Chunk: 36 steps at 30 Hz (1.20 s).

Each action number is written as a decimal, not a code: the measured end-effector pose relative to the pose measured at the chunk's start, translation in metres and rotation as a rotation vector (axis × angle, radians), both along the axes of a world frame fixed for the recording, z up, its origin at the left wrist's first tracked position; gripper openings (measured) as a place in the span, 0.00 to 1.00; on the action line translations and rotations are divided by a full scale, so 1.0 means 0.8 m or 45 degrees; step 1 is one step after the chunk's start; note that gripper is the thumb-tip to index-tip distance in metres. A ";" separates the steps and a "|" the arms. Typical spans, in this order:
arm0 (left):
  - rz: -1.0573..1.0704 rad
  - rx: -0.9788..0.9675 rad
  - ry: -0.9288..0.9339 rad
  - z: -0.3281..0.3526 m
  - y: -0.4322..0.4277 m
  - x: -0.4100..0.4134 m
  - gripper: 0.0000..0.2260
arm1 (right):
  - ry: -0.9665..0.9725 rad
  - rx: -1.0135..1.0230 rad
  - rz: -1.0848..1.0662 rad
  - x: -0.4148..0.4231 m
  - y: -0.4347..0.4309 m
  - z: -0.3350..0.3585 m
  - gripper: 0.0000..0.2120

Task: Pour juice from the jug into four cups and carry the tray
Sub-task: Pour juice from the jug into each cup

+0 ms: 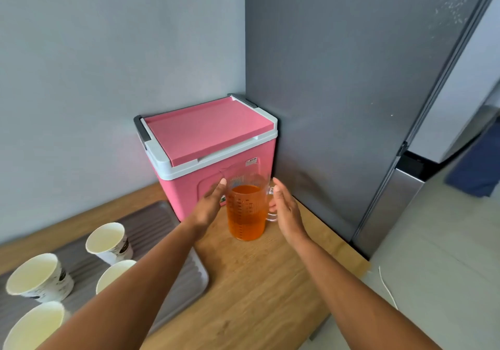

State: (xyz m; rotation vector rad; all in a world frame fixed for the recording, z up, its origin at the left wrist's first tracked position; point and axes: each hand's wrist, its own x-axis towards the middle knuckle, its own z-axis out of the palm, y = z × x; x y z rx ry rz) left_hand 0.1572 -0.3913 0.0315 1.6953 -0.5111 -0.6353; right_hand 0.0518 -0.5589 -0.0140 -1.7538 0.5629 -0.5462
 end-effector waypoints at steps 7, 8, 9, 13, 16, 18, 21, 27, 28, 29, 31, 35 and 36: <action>-0.003 -0.097 0.035 -0.008 -0.022 0.001 0.24 | -0.096 0.127 0.002 0.004 -0.006 -0.005 0.19; -0.002 -0.099 0.041 -0.008 -0.022 0.001 0.24 | -0.096 0.147 0.006 0.004 -0.007 -0.005 0.19; -0.002 -0.099 0.049 -0.007 -0.022 0.001 0.25 | -0.096 0.164 0.011 0.004 -0.007 -0.004 0.19; 0.018 -0.120 0.098 -0.003 -0.012 -0.009 0.26 | -0.079 0.183 -0.033 0.003 -0.006 0.003 0.18; 0.034 -0.131 0.123 -0.001 0.006 -0.024 0.17 | -0.105 0.160 -0.107 0.002 0.002 0.018 0.14; 0.035 -0.155 0.130 0.004 0.024 -0.033 0.13 | -0.143 0.142 -0.126 0.004 0.014 0.033 0.11; 0.086 -0.208 0.162 0.011 0.060 -0.045 0.22 | -0.178 0.077 -0.097 0.007 0.035 0.053 0.10; 0.091 0.037 -0.187 0.038 0.155 -0.060 0.32 | -0.177 0.130 -0.034 0.022 0.086 0.085 0.15; 0.089 0.123 -0.286 0.040 0.171 -0.059 0.34 | -0.181 0.136 -0.014 0.024 0.094 0.088 0.14; 0.101 0.237 -0.414 0.037 0.188 -0.056 0.37 | -0.183 0.142 0.007 0.025 0.102 0.090 0.13; 0.165 0.453 -0.618 0.024 0.217 -0.053 0.45 | -0.168 0.121 0.041 0.026 0.119 0.091 0.11; 0.345 0.659 -0.560 -0.015 0.260 -0.054 0.59 | -0.113 0.111 0.106 0.026 0.144 0.081 0.12; 0.366 0.692 -0.535 -0.024 0.266 -0.055 0.59 | -0.113 0.108 0.112 0.027 0.149 0.080 0.12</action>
